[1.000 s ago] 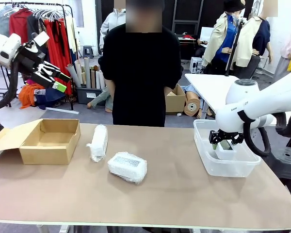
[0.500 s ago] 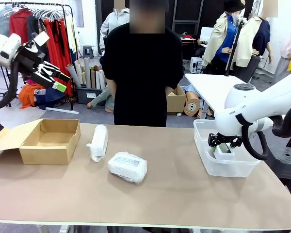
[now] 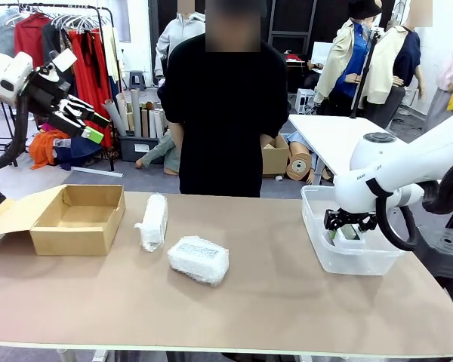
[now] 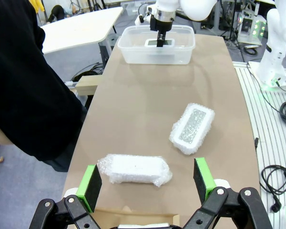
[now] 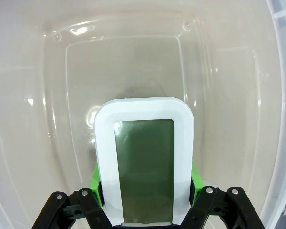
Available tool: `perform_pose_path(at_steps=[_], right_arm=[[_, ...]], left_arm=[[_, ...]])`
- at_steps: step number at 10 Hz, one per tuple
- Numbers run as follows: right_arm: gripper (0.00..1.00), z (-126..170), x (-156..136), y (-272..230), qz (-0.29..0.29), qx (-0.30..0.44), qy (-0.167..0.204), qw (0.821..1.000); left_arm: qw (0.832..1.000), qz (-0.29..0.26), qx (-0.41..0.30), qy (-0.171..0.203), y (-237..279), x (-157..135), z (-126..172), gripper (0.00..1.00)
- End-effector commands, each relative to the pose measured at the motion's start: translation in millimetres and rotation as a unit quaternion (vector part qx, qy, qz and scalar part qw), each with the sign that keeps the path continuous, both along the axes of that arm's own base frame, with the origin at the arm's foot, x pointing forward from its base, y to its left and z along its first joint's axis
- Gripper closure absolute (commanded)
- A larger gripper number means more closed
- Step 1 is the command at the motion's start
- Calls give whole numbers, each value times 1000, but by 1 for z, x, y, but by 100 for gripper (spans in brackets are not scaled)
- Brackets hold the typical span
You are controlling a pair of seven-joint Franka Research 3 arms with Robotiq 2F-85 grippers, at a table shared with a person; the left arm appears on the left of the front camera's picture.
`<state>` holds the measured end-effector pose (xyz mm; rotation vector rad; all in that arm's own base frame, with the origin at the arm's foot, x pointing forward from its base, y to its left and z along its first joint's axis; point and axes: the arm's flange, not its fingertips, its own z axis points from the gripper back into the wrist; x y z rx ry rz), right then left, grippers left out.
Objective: Separate and place wrapped and unwrapped clocks.
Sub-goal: If the picked Digital clock is wrapped, place it in the Package Box ; if not, place it in the Organizing box.
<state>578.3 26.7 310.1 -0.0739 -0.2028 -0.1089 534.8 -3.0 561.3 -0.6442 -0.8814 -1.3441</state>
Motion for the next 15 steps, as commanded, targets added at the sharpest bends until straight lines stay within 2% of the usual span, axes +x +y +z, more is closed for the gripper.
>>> perform_pose_path(at_steps=[1,4,6,10,13,15], right_arm=[[82,-1,-1,4,-15,6,-8,1000],[82,-3,-3,4,-16,4,-3,1000],[74,-4,-3,4,-17,4,0,1000],[40,-5,-3,2,-21,3,5,1000],[0,-4,-3,0,-25,7,11,1000],[0,-4,-3,0,-27,8,13,1000]], left_arm=[[1000,2,-1,-3,-1,-1,2,0],[1000,2,-1,-3,-1,-1,2,0],[1000,2,-1,-3,-1,-1,2,0],[1000,2,-1,-3,-1,-1,2,0],[1000,2,-1,-3,-1,-1,2,0],[1000,2,-1,-3,-1,-1,2,0]])
